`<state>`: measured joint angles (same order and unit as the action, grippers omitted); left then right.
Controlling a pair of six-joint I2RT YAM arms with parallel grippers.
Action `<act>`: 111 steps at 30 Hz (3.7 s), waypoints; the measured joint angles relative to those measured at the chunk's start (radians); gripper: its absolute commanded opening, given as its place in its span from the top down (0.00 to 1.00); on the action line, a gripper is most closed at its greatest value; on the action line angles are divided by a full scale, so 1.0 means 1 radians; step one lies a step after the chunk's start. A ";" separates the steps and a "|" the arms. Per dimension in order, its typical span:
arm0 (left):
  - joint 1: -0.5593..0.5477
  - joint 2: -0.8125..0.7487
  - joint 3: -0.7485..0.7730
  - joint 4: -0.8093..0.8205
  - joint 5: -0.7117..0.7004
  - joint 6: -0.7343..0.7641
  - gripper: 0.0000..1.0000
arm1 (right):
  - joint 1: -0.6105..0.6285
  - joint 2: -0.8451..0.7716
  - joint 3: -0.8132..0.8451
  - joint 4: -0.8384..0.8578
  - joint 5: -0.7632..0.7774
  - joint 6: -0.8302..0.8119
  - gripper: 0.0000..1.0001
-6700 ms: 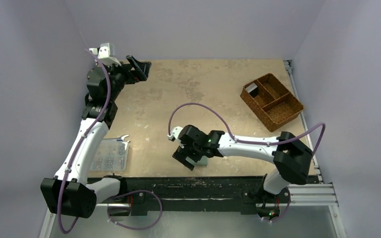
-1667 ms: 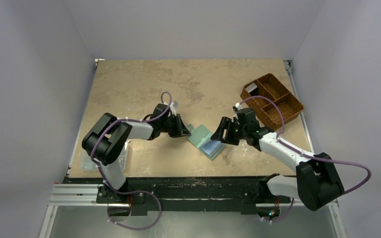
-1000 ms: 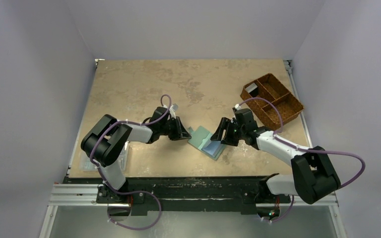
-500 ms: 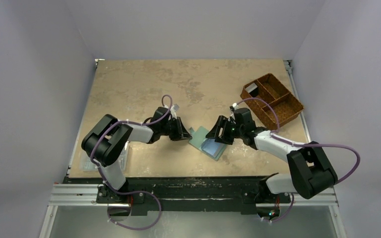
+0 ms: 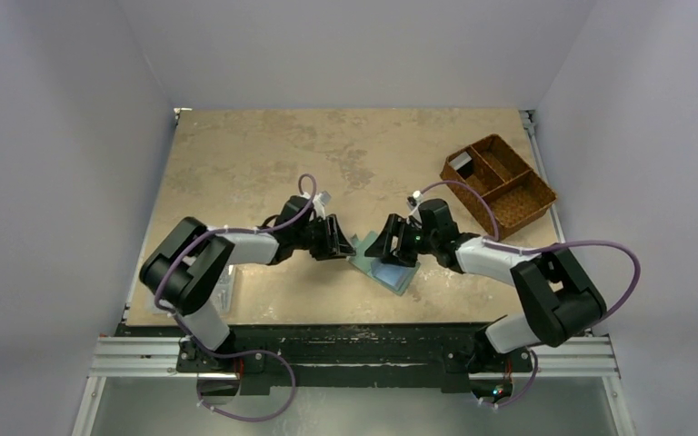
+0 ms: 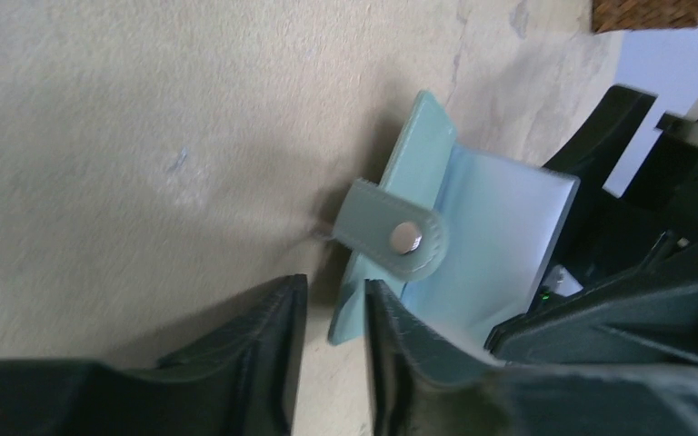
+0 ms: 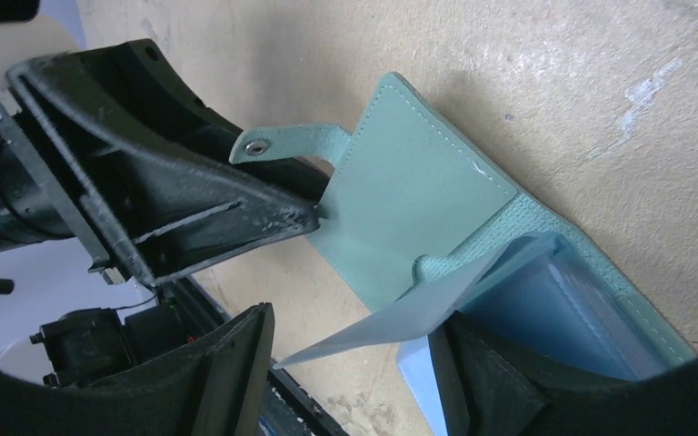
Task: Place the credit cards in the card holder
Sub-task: Open the card holder at the center of the board.
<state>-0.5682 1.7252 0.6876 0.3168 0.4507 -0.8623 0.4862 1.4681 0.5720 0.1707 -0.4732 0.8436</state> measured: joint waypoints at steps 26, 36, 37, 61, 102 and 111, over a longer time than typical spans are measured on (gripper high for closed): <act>-0.086 -0.128 -0.045 0.121 0.079 -0.038 0.98 | -0.016 0.156 0.137 0.111 -0.042 0.027 0.45; -0.097 0.046 -0.035 0.104 0.081 -0.067 0.98 | -0.088 -0.159 0.118 -0.262 0.099 -0.127 0.25; -0.097 0.046 -0.033 0.097 0.075 -0.063 0.98 | -0.087 -0.179 0.101 -0.286 0.102 -0.129 0.21; -0.097 0.046 -0.021 0.068 0.061 -0.061 0.99 | -0.082 -0.243 -0.030 -0.374 0.141 0.058 0.32; -0.094 0.043 -0.005 0.045 0.050 -0.039 0.91 | 0.024 -0.054 0.113 -0.319 0.177 0.052 0.32; -0.094 -0.098 -0.034 -0.020 0.001 0.002 0.82 | 0.042 -0.026 0.135 -0.285 0.163 0.050 0.32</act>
<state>-0.6621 1.6276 0.6540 0.2966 0.4519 -0.8604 0.5278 1.4418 0.7071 -0.1143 -0.3103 0.8932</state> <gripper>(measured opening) 0.181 0.682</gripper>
